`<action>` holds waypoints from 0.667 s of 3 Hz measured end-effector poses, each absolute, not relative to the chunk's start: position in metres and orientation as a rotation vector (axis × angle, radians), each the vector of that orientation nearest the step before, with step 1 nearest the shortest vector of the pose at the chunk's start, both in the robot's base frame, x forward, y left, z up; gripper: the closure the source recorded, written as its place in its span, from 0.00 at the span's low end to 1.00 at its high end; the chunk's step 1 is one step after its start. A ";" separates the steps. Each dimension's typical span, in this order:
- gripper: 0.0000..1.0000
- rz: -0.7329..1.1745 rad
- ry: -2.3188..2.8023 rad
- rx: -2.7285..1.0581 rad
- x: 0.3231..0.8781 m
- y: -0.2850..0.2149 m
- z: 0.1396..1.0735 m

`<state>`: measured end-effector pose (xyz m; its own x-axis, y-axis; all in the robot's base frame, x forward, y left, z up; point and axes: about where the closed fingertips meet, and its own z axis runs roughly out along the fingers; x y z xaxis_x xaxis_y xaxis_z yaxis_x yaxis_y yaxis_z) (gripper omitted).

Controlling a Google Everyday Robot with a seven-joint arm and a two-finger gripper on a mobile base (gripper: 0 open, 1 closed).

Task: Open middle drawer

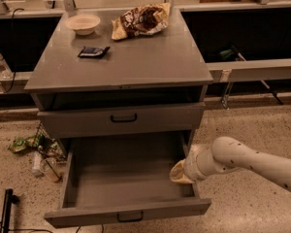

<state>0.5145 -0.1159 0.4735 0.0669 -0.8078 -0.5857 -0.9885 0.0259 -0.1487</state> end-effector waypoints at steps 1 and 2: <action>1.00 0.323 1.755 -1.683 0.517 -0.145 0.533; 1.00 0.336 1.728 -1.524 0.511 -0.178 0.583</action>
Offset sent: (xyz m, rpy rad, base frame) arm -0.0173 -0.1209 0.1762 0.3038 -0.2135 -0.3129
